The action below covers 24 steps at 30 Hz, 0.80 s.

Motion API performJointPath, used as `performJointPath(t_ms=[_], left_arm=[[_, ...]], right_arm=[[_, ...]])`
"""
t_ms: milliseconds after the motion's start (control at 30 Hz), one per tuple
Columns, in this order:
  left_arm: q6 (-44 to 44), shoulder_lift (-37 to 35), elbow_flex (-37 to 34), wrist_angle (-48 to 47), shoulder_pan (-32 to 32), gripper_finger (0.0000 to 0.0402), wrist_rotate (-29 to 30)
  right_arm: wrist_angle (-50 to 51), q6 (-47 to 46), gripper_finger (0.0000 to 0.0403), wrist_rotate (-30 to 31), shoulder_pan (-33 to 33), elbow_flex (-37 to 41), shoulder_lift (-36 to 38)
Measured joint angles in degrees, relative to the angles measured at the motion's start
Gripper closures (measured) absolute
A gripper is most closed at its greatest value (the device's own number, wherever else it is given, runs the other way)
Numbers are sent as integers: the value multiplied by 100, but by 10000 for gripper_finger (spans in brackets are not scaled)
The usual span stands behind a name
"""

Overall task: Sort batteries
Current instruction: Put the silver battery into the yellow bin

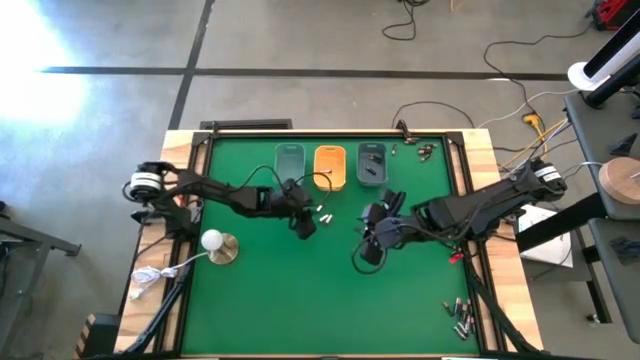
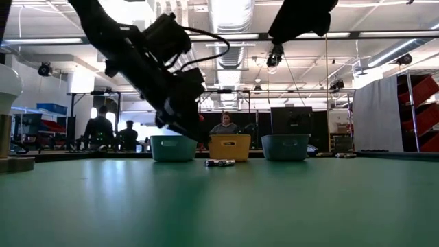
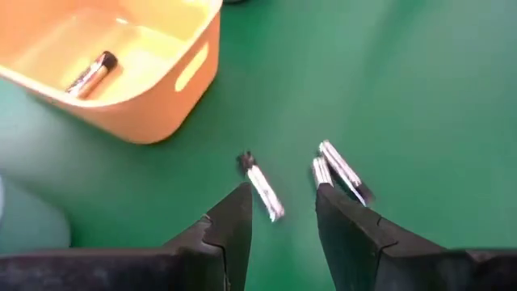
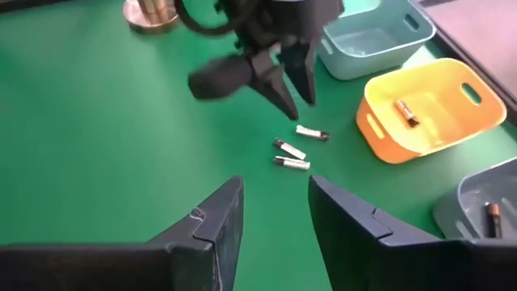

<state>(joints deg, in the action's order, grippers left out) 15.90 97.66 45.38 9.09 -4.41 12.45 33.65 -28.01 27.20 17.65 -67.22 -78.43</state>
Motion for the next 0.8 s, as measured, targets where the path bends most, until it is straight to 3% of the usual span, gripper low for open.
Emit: performJointPath(t_ms=[200, 333, 467, 800], left_arm=[[377, 703, 416, 46, 1, 284, -122], [767, 1051, 536, 46, -1, 284, 193], [1067, 1162, 529, 124, 10, 285, 496], [1292, 1234, 480, 143, -1, 286, 416]], right_arm=[[45, -72, 265, -17, 17, 0, 16], [183, -91, 262, -57, 63, 0, 106], [609, -140, 264, -59, 63, 2, 300], [852, 359, 280, 289, -237, 4, 739]])
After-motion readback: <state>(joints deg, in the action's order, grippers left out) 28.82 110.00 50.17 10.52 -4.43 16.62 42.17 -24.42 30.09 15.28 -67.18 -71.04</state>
